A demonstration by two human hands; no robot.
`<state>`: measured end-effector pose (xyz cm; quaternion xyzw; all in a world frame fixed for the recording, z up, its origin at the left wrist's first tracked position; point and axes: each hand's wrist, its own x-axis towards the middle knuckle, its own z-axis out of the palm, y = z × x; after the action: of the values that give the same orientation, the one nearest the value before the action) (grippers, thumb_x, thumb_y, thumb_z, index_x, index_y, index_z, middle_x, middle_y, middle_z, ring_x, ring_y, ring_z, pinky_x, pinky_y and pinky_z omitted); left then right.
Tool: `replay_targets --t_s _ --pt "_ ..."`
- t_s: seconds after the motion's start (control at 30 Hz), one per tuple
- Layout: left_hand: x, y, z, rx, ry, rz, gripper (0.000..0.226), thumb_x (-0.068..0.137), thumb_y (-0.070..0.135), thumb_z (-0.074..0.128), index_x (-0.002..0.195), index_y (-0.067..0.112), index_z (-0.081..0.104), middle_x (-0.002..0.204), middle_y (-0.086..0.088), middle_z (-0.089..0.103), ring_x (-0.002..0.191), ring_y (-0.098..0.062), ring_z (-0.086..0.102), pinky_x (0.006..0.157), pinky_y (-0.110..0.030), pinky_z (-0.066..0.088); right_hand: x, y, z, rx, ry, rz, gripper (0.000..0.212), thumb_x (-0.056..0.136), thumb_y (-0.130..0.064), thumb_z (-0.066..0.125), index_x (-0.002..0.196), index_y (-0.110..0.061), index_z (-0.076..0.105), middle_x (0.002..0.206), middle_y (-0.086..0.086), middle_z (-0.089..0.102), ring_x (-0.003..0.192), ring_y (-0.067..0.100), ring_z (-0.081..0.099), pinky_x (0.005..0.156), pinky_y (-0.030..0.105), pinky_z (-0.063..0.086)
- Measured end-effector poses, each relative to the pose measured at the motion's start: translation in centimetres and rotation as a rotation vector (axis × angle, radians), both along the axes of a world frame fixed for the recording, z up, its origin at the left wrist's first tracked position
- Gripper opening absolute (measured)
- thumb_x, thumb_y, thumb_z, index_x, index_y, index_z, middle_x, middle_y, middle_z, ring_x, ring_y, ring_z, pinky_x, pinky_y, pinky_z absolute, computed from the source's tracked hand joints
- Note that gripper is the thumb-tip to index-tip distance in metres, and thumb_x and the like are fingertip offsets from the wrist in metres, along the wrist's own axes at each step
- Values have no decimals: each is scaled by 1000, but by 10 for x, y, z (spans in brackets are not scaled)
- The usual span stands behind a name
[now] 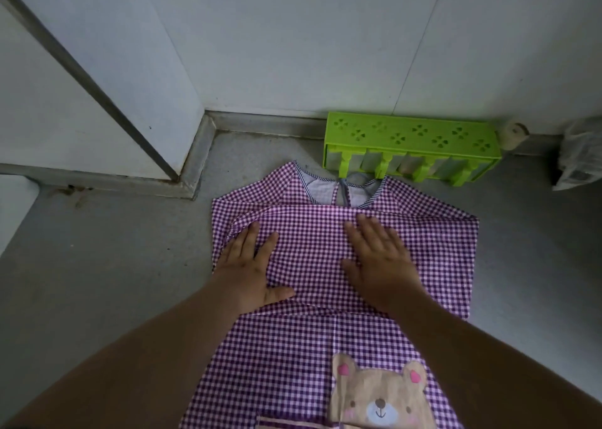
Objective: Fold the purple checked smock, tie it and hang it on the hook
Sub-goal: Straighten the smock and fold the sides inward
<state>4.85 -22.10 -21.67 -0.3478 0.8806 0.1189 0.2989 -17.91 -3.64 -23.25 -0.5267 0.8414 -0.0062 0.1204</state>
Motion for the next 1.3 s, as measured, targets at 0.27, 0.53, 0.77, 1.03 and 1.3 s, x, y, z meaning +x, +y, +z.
replay_targets --t_s 0.27,0.53,0.77,1.03,1.3 --pt "2 -2 -3 19 37 10 129 72 101 39 156 38 -35 165 -6 -44 158 -30 -28 127 -50 -13 -68 49 -7 35 108 -215 77 98 -55 10 163 -15 14 170 6 14 157 22 10 127 41 5" --pt "-7 -5 12 28 -36 -11 132 73 100 41 158 33 -34 163 -10 -46 157 -31 -29 126 -50 -13 54 63 17 59 11 37 70 101 -58 24 163 -32 4 171 4 4 157 26 0 125 56 7" --pt "-7 23 32 -102 316 -455 89 95 74 48 166 36 10 176 -3 -10 162 -29 3 128 -49 10 69 73 8 97 -50 5 67 101 -61 15 162 -37 1 169 -3 -5 156 22 -10 124 57 1" --pt "22 39 12 -66 149 -439 69 103 60 15 163 43 -14 172 1 -26 160 -25 -19 131 -50 -1 31 62 7 93 -14 50 63 103 -56 16 161 -41 -2 170 -2 -3 157 24 -5 124 54 1" --pt "-10 28 15 -92 128 -408 67 110 54 25 164 42 -14 174 0 -23 162 -26 -14 131 -51 1 72 82 13 89 -64 112 74 100 -66 29 163 -30 12 169 6 2 156 26 -2 125 53 12"
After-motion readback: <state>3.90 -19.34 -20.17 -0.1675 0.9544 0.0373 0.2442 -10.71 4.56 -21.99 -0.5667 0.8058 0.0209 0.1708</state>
